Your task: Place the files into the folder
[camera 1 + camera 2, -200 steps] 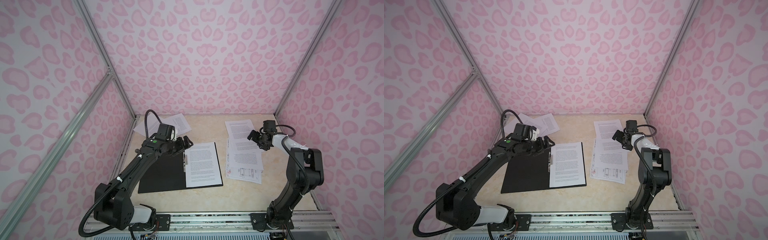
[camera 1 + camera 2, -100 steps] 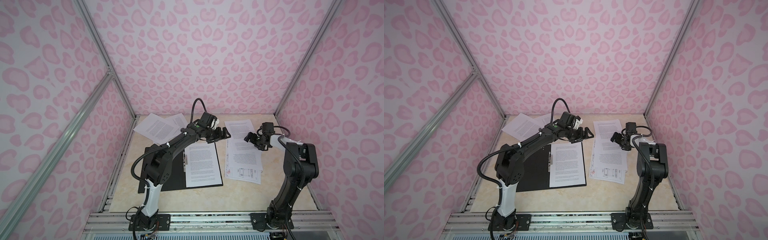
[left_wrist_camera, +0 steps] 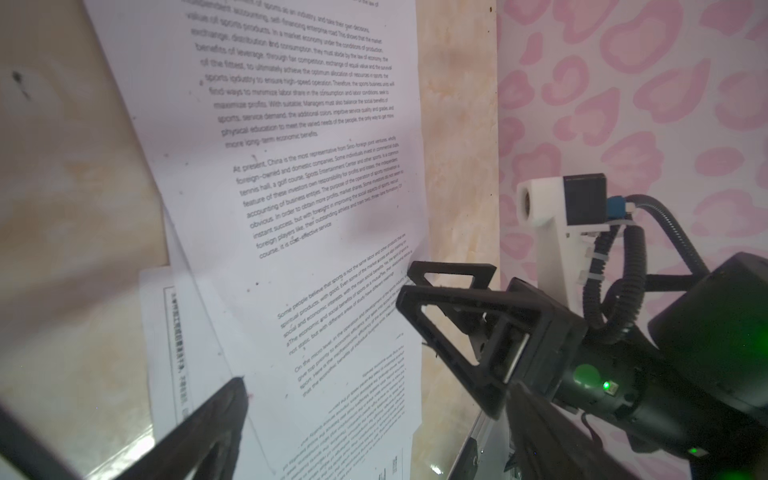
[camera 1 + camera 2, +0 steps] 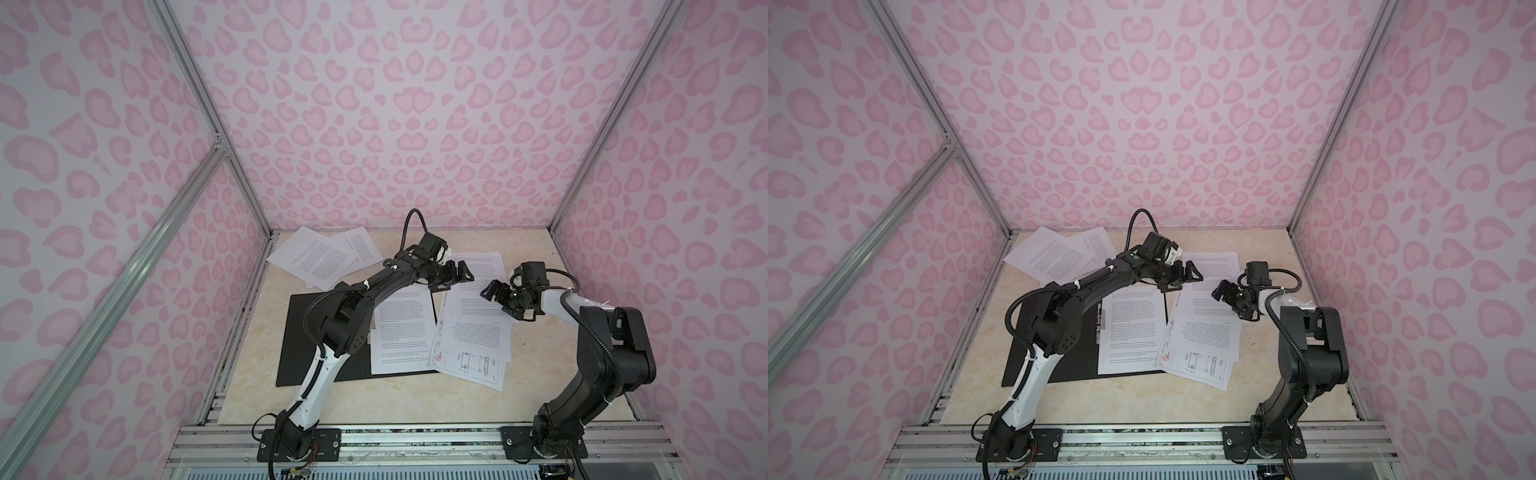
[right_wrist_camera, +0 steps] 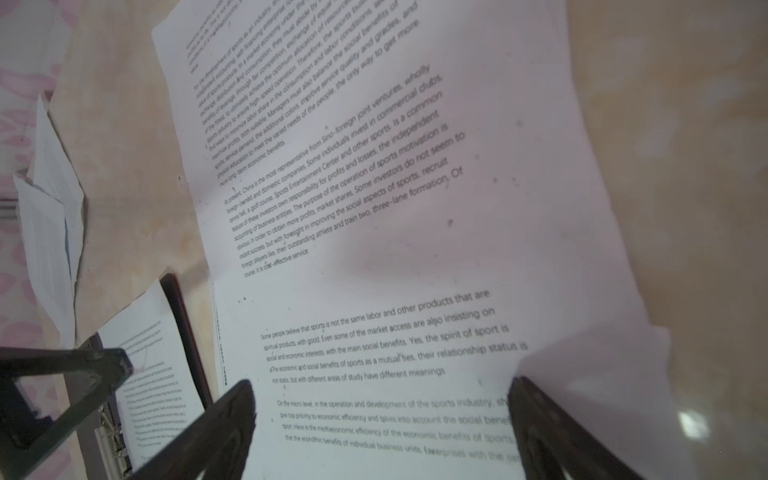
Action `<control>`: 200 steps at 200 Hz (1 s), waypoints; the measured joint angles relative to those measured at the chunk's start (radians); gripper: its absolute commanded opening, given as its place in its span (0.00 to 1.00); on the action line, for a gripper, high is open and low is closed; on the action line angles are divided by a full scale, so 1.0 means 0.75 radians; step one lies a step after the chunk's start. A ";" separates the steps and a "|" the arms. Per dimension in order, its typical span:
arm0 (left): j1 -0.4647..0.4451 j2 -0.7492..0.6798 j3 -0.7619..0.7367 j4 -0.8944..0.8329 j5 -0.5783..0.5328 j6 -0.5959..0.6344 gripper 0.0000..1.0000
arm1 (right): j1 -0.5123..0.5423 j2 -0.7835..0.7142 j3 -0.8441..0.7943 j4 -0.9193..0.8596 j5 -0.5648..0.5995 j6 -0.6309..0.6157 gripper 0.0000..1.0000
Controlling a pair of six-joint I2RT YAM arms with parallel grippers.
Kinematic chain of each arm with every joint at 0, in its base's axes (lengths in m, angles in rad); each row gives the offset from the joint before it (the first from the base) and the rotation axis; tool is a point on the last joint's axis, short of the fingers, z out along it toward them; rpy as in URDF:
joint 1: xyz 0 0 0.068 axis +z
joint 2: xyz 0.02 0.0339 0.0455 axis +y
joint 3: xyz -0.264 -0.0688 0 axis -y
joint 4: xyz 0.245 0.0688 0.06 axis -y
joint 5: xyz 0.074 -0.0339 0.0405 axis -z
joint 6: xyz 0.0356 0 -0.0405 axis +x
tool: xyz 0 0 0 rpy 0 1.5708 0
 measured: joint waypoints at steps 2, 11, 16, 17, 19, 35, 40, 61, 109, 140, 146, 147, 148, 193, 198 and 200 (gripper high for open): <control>-0.002 0.007 0.002 0.001 0.003 -0.001 0.98 | -0.007 0.002 0.008 -0.007 -0.002 0.003 0.96; -0.004 0.022 0.006 0.001 0.013 -0.010 0.98 | -0.022 0.015 0.049 -0.020 -0.008 0.019 0.97; -0.005 0.034 0.008 0.001 0.020 -0.019 0.98 | -0.031 0.028 0.085 -0.024 -0.008 0.021 0.97; -0.006 0.036 0.009 0.001 0.022 -0.020 0.98 | -0.032 0.030 0.090 -0.024 -0.008 0.022 0.97; -0.006 0.038 0.010 0.001 0.023 -0.022 0.98 | -0.034 0.035 0.102 -0.023 -0.008 0.021 0.97; -0.015 0.055 0.014 0.023 0.035 -0.030 0.98 | -0.046 0.090 0.214 -0.035 -0.011 0.021 0.97; -0.018 0.059 0.015 0.035 0.039 -0.038 0.98 | -0.050 0.106 0.241 -0.034 -0.013 0.020 0.97; -0.044 0.077 0.023 0.102 0.058 -0.059 0.98 | -0.090 0.186 0.356 -0.042 -0.008 0.016 0.97; -0.080 0.149 0.027 0.175 0.093 -0.117 0.98 | -0.175 0.407 0.594 -0.090 -0.023 -0.005 0.97; -0.081 0.167 0.021 0.173 0.079 -0.125 0.98 | -0.175 0.529 0.743 -0.108 -0.052 -0.033 0.97; -0.082 0.167 0.014 0.174 0.076 -0.125 0.98 | -0.176 0.555 0.777 -0.107 -0.062 -0.041 0.97; -0.082 0.167 0.014 0.174 0.076 -0.125 0.98 | -0.176 0.555 0.777 -0.107 -0.062 -0.041 0.97; -0.082 0.167 0.012 0.175 0.076 -0.125 0.98 | -0.176 0.561 0.781 -0.106 -0.063 -0.041 0.97; -0.082 0.157 -0.049 0.244 0.078 -0.126 0.98 | -0.199 0.773 1.041 -0.142 -0.174 -0.091 0.95; -0.082 0.157 -0.049 0.244 0.078 -0.126 0.98 | -0.201 0.796 1.069 -0.128 -0.196 -0.098 0.95; -0.082 0.157 -0.049 0.244 0.078 -0.126 0.98 | -0.201 0.801 1.075 -0.128 -0.200 -0.100 0.95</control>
